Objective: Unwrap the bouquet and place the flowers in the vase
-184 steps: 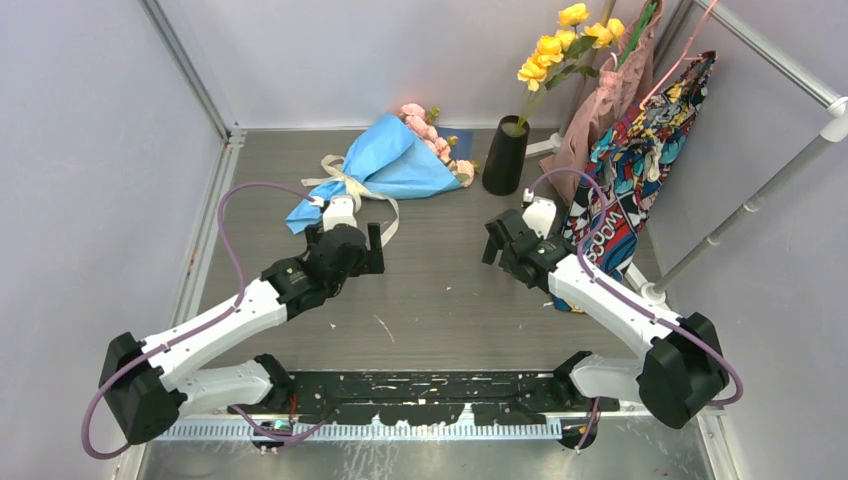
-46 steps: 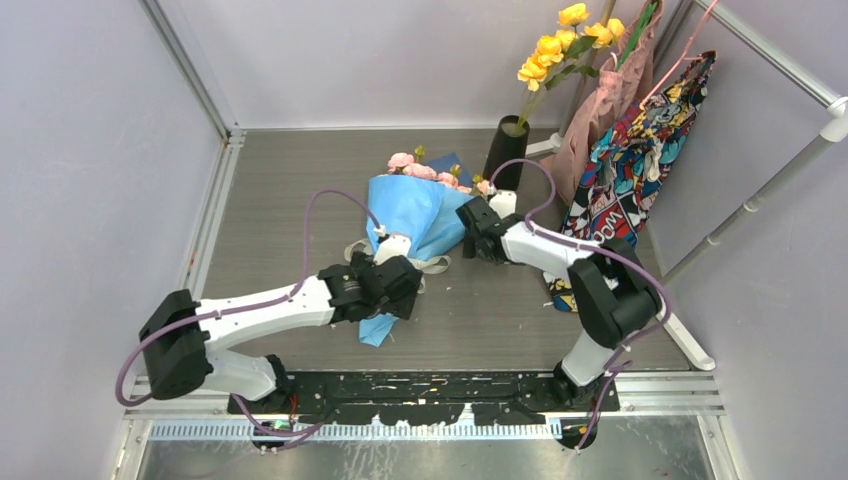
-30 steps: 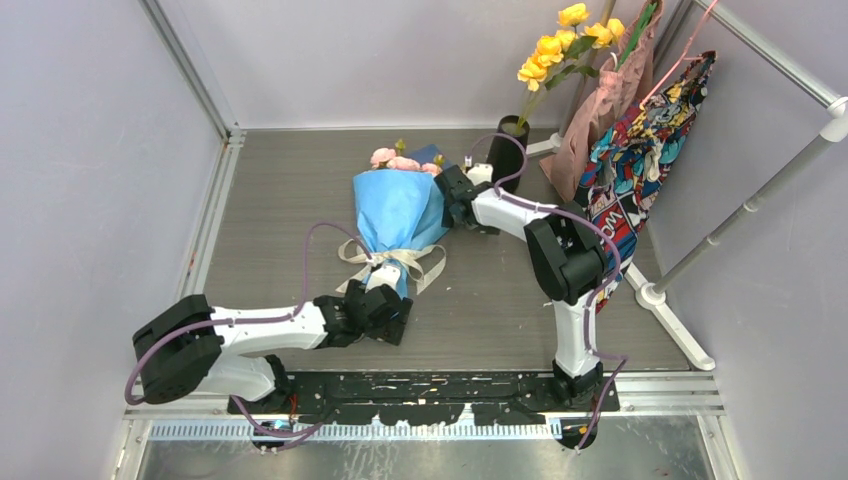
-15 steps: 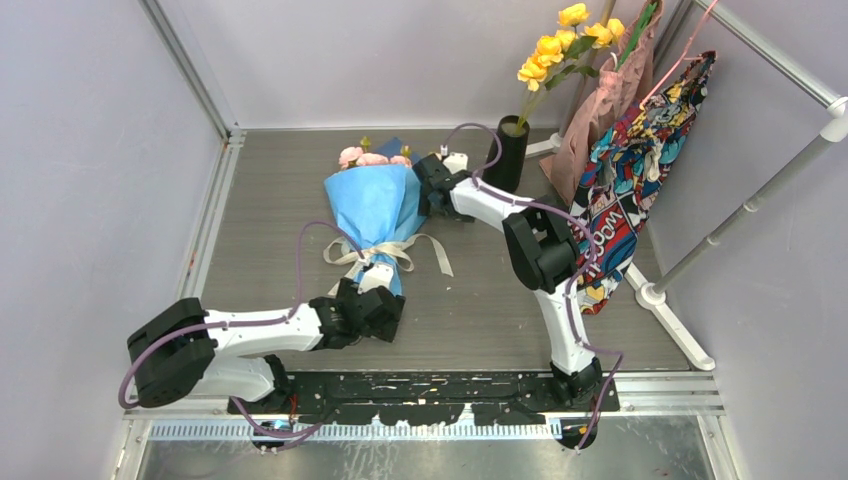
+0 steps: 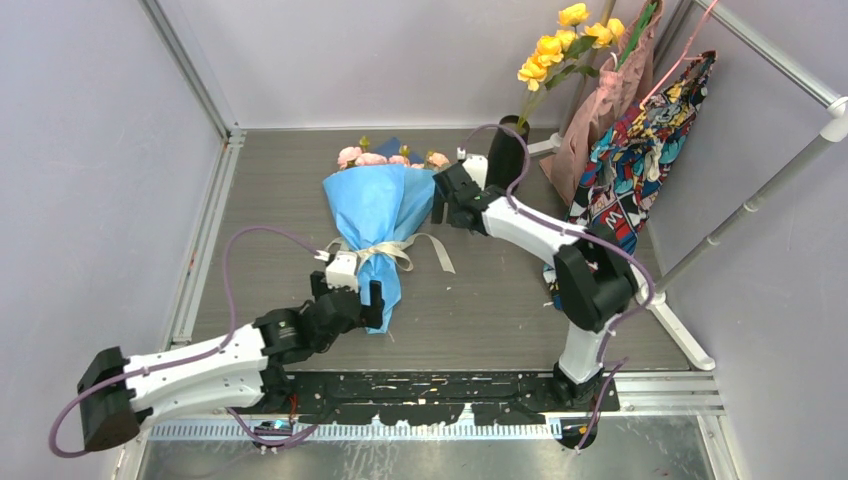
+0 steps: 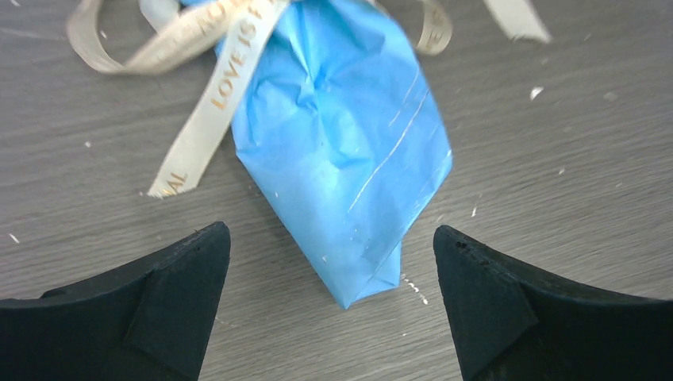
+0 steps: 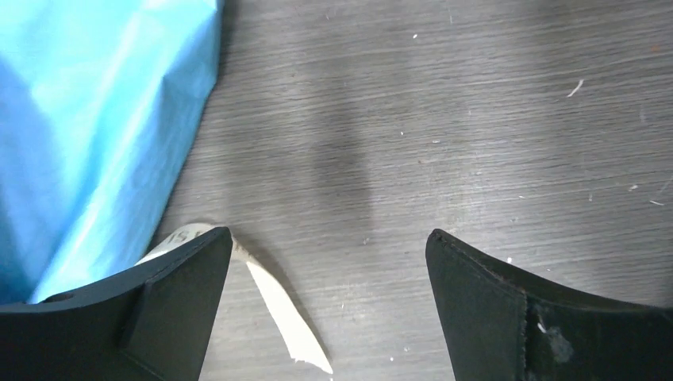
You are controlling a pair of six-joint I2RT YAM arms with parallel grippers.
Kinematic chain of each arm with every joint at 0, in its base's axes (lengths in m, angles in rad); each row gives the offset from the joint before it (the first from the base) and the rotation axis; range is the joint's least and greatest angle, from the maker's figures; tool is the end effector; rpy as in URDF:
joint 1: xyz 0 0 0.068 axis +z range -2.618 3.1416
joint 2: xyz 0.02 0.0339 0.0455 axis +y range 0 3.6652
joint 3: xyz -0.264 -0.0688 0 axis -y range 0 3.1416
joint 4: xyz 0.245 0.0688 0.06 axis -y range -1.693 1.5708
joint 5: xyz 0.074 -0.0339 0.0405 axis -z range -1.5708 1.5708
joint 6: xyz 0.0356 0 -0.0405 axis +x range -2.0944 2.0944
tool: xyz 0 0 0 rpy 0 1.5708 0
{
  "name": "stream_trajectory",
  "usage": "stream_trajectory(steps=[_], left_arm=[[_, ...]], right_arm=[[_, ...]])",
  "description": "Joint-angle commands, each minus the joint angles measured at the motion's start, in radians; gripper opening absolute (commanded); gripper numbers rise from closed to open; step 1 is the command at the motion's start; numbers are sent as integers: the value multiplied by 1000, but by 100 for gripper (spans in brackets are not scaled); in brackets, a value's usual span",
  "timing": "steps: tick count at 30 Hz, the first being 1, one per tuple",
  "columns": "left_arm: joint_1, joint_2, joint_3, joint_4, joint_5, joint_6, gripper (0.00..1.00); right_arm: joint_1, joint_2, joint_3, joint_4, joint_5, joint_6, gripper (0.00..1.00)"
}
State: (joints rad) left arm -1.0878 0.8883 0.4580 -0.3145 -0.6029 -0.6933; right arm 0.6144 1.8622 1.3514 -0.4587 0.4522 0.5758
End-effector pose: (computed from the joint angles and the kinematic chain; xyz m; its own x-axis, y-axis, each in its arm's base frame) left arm 0.1002 -0.1475 0.2007 -0.5846 -0.0187 -0.8111 0.2110 0.9618 -0.1742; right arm 0.3349 0.2172 0.2115 -0.7375 0.0791 -0.6707 0.1014 0.9948 0.0058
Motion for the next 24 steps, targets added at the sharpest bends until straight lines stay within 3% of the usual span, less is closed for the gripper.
stream_trajectory(steps=[1,6,17,22,24], left_arm=[[-3,-129,31,23,-94,58,100],[37,-128,26,214,-38,93,100],[266,171,169,407,105,72,99],[405,253,210,453,246,8,98],[446,289,229,471,284,-7,97]], right_arm=[[29,-127,-92,120,-24,-49,96],[83,-89,-139,134,-27,-105,92],[108,25,-136,213,-63,-149,95],[107,59,-128,227,-73,-143,85],[108,59,-134,236,-80,-132,71]])
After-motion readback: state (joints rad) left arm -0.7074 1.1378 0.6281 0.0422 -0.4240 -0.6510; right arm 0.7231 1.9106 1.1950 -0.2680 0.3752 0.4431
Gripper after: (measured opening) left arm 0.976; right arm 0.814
